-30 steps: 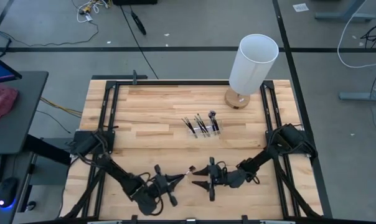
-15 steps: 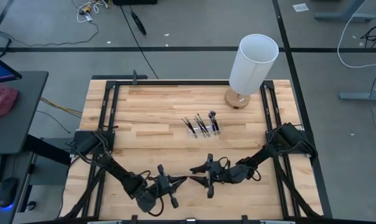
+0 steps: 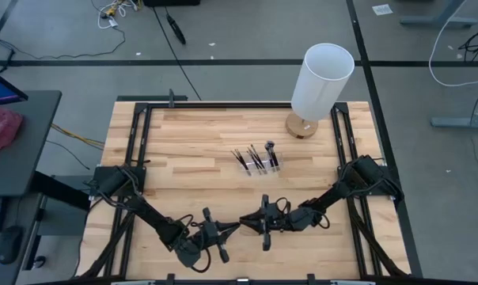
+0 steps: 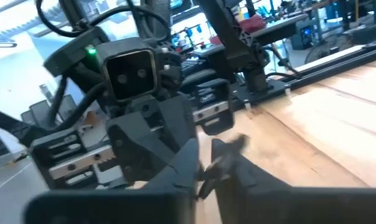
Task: Pick & Place Makeup Supplies
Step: Put the black makeup brush into the transparent organizer
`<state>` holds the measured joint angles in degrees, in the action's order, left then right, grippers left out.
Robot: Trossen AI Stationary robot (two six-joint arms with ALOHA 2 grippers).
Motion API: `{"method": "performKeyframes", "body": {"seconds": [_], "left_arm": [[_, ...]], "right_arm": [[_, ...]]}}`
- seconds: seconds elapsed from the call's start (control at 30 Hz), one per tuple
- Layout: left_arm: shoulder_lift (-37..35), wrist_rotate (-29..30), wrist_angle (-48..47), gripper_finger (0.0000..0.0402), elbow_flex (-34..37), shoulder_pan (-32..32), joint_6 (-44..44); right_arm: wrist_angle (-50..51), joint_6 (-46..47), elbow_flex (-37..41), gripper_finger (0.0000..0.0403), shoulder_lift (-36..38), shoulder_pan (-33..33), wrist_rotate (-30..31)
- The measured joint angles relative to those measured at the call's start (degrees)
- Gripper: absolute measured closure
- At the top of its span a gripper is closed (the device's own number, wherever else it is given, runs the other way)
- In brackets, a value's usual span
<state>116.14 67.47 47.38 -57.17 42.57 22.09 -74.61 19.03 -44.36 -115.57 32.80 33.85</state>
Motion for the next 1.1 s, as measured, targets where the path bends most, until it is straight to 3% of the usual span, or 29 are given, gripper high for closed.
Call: {"method": "performKeyframes", "body": {"seconds": [0.1, 0.37, 0.5, 0.63, 0.87, 0.97, 1.1], "left_arm": [[0.02, -0.18, -0.13, 0.0383, 0.00, -0.05, 0.02], [0.02, -0.01, 0.04, 0.0366, 0.04, 0.11, 0.31], [-0.35, -0.69, 0.16, 0.0324, 0.04, 0.99, -0.56], [-0.61, -0.77, -0.20, 0.0280, 0.04, 1.87, -0.24], [-0.66, -0.60, -0.53, 0.0241, 0.04, 2.06, -0.22], [-0.66, -0.60, -0.46, 0.0240, 0.04, 1.85, -0.28], [-0.66, -0.67, -0.46, 0.0245, 0.04, 1.46, -0.28]], "right_arm": [[-0.02, -0.22, -0.07, 0.0388, 0.04, 0.08, -0.13], [4.74, -1.57, -0.04, 0.0392, 1.53, 0.55, 4.42], [21.84, -1.20, -0.04, 0.0392, 9.30, 1.31, 9.75], [44.13, 2.12, -0.04, 0.0392, 22.42, 0.77, 11.14], [78.56, 9.66, -0.04, 0.0392, 45.43, -7.06, 11.68], [87.03, 11.01, -0.04, 0.0392, 51.64, -12.87, 8.11], [93.94, 11.38, -0.04, 0.0392, 54.45, -22.89, -1.63]]}}
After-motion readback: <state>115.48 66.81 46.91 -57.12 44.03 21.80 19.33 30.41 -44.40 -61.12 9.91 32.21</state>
